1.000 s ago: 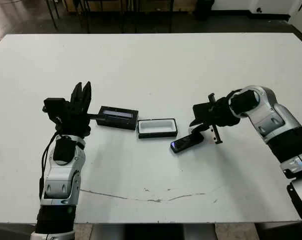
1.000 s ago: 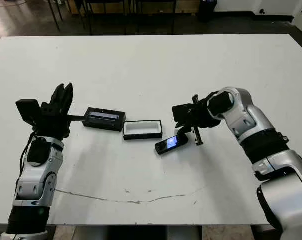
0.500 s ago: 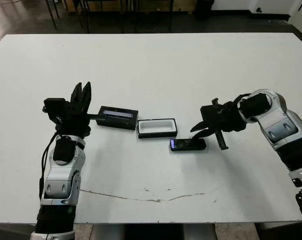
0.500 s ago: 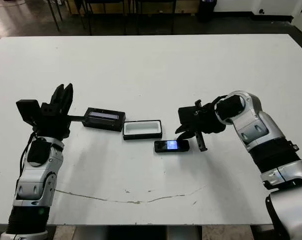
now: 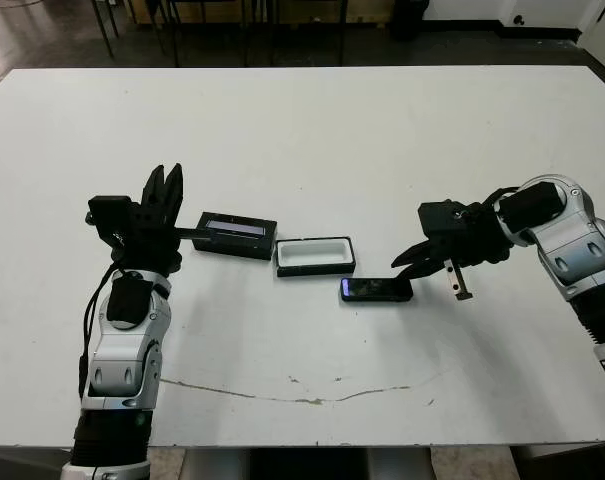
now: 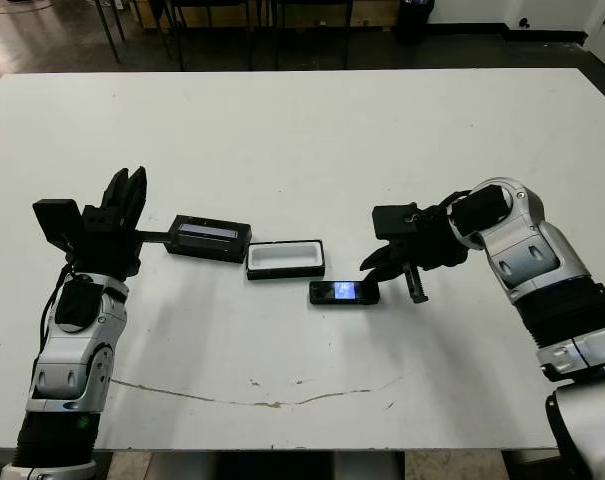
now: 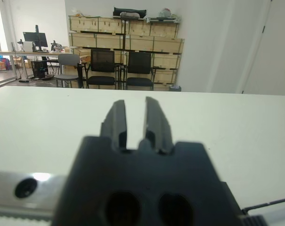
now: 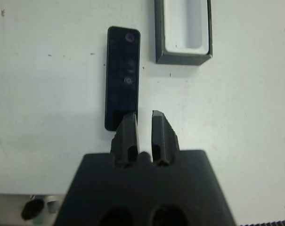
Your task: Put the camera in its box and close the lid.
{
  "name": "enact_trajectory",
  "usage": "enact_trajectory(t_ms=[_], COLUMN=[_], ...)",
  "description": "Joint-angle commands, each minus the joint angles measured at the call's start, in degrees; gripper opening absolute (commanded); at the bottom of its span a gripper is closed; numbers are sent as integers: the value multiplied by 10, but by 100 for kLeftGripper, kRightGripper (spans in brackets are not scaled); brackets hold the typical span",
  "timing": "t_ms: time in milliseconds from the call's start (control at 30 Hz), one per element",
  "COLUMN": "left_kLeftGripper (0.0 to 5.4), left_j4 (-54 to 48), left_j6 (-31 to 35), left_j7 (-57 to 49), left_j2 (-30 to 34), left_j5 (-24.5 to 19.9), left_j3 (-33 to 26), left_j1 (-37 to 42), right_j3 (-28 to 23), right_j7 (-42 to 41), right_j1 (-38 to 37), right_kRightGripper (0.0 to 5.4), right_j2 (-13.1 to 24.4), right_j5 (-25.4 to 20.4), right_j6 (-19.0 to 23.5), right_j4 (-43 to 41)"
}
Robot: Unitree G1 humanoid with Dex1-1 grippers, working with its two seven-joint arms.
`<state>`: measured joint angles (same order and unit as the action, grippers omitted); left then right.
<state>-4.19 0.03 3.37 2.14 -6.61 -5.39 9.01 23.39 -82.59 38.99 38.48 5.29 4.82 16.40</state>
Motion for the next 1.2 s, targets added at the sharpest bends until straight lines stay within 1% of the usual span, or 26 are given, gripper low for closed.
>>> enact_trajectory(t_ms=[33,67,167,233,400,500,533,633,733,800,900,1033,1100,1200], left_kLeftGripper=[3,3,3,3,3,3,3,3,3,3,3,3,3,0], left_j4=[7,8,8,10,9,6,6,7,9,10,10,11,13,13], left_j6=[10,9,7,5,5,8,8,7,3,5,8,9,7,9], left_j7=[-1,0,0,0,-1,-1,0,1,0,0,1,3,5,5], left_j2=[5,6,8,8,8,6,6,6,8,9,9,10,11,13], left_j5=[1,2,5,6,7,6,3,2,7,7,4,1,1,1], left_j3=[-1,-1,-1,-1,0,0,0,0,1,0,-1,-3,-4,-5], left_j1=[2,2,1,1,-1,-2,-3,-3,-3,-2,-1,0,1,1], right_j3=[5,4,2,0,-13,-34,-47,-89,-142,-159,-162,-153,-143,-128], right_j7=[0,1,6,8,17,22,21,24,34,30,36,48,47,27], right_j1=[-19,-21,-23,-23,-21,-19,-17,-13,-20,-23,-36,-56,-58,-54], right_kRightGripper=[0,0,0,0,0,0,0,0,0,0,0,0,0,35], right_j2=[10,11,11,12,16,24,26,31,29,26,28,31,31,25], right_j5=[5,5,5,4,0,-12,-26,-67,-126,-159,-175,-171,-168,-171], right_j6=[4,1,15,5,6,23,35,91,141,173,184,176,182,168], right_j4=[-5,-6,-8,-4,-1,-17,-21,-34,-50,-57,-75,-97,-96,-69])
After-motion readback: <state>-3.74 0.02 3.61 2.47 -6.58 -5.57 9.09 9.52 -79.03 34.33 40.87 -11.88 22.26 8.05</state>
